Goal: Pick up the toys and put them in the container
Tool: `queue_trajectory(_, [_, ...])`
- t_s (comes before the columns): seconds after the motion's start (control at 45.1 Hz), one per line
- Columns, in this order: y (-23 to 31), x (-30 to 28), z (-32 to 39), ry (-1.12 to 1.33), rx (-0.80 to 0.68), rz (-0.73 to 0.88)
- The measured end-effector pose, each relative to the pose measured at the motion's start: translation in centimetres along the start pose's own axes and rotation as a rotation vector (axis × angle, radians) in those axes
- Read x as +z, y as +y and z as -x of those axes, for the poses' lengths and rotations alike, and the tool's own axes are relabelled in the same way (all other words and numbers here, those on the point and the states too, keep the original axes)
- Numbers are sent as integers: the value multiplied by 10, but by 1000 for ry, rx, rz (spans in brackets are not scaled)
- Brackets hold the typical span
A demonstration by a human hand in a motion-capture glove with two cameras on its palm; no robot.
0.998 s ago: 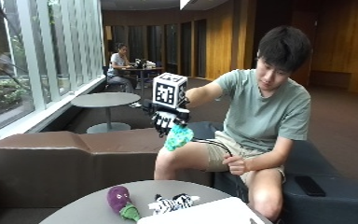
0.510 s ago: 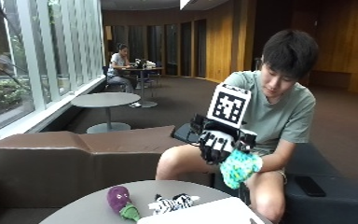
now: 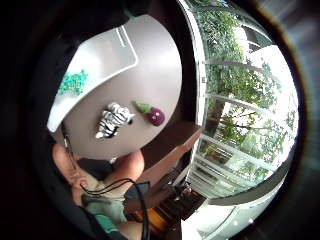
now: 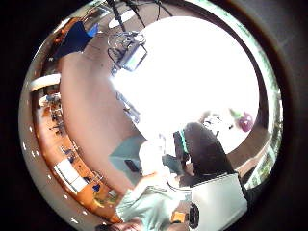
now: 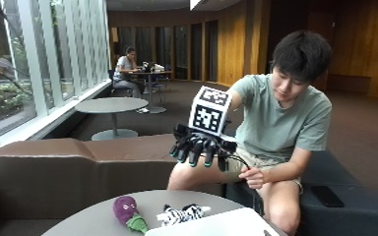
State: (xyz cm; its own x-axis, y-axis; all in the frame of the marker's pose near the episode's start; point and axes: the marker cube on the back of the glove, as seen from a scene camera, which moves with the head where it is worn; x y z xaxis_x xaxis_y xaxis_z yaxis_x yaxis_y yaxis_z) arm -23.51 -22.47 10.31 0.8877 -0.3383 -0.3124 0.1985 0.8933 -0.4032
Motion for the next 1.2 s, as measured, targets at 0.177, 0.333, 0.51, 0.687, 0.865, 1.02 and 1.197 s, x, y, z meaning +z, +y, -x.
queue_trajectory(0.177, [42,-4,-46,49,-26,-23])
queue_trajectory(0.333, [82,12,-76,18,-108,-28])
queue_trajectory(0.51, [117,63,-86,26,-266,-20])
queue_trajectory(0.687, [121,115,-80,204,-433,-86])
queue_trajectory(0.865, [97,156,-65,373,-600,-63])
queue_trajectory(1.02, [70,189,-59,371,-670,-18])
queue_trajectory(1.197, [45,230,-59,346,-679,53])
